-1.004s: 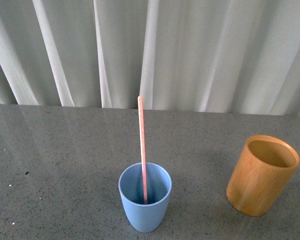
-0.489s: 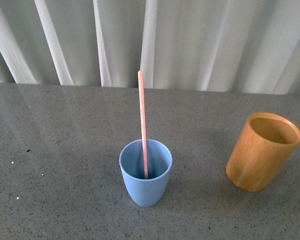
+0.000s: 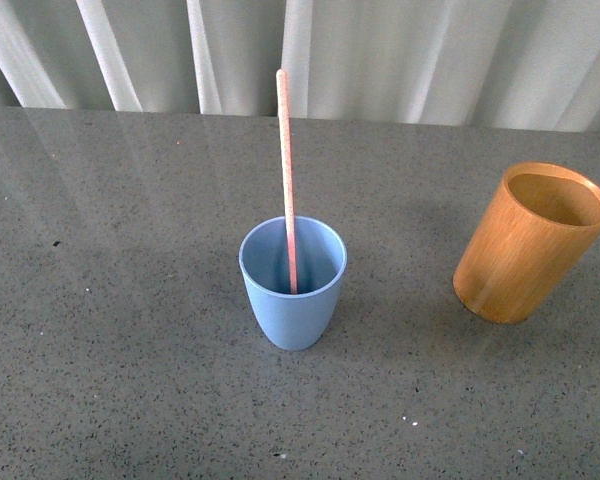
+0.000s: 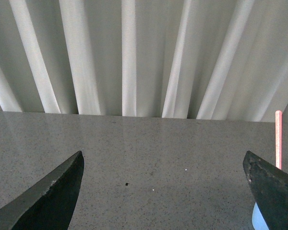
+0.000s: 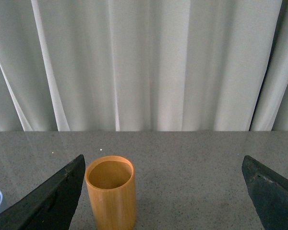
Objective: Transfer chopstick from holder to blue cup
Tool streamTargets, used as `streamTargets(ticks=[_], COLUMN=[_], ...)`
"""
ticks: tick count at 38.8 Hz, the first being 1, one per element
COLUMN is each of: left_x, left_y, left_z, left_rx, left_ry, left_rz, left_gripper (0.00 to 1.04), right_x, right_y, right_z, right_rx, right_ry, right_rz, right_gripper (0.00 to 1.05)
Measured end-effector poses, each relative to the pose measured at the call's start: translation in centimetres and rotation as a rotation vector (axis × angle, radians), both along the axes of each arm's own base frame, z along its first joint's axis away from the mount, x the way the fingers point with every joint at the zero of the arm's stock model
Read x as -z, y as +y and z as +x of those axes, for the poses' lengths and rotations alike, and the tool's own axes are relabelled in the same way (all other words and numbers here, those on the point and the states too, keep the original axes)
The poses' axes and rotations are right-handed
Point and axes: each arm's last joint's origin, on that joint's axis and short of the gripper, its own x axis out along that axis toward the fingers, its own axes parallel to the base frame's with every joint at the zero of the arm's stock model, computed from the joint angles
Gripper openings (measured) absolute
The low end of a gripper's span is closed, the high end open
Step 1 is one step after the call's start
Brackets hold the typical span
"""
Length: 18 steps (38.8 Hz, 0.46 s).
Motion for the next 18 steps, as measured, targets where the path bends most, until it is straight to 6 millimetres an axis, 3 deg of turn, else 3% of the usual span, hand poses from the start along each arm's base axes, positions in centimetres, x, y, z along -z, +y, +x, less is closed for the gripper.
streamTargets(ticks=[18], left_x=[0.0], left_y=[0.0], left_z=[0.0], left_rx=[0.0], left_ry=[0.0], left_rz=[0.0], left_gripper=[0.98], right_x=[0.0], right_y=[0.0], right_z=[0.0], right_rx=[0.0], right_ry=[0.0], right_rz=[0.0], right_gripper=[0.95])
